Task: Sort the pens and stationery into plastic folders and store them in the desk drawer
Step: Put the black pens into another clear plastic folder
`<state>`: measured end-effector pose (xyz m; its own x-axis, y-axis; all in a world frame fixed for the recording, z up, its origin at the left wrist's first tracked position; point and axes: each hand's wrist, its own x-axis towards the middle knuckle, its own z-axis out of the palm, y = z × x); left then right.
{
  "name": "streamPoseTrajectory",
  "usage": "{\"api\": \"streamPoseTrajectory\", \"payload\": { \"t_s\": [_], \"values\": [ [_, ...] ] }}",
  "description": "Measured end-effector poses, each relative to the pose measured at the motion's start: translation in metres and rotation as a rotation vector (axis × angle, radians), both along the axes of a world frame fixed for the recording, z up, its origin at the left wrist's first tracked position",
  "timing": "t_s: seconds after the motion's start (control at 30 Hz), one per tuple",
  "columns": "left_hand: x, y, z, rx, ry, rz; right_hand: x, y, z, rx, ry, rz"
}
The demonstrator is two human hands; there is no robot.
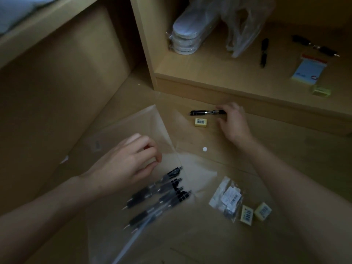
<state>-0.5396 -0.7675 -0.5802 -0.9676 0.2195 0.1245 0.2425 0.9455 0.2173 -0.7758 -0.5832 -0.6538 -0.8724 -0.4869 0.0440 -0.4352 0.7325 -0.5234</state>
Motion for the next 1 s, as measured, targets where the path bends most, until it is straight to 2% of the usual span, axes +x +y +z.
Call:
{"api": "streamPoseTrajectory", "payload": {
  "t_s": [0.17,0.23,0.43,0.57,0.73,1.0],
  "values": [
    [0.000,-0.003,0.000,-0.006,0.021,0.009,-0.011,-0.016,-0.008,0.185,0.051,0.033],
    [0.001,-0.003,0.001,-0.007,0.032,0.013,-0.011,-0.017,-0.009,0.199,0.073,0.003],
    [0.000,-0.004,0.001,-0.009,0.016,0.015,-0.002,0.005,-0.011,0.146,0.064,-0.058],
    [-0.004,0.000,0.002,-0.022,0.007,0.009,0.010,0.033,-0.012,-0.012,-0.031,-0.106],
    [-0.014,0.009,0.003,-0.031,0.010,-0.041,0.040,0.063,-0.011,-0.088,-0.088,-0.143],
    [-0.020,0.010,0.005,-0.066,-0.022,-0.083,0.058,0.074,-0.006,-0.080,-0.115,0.013]
  ]
}}
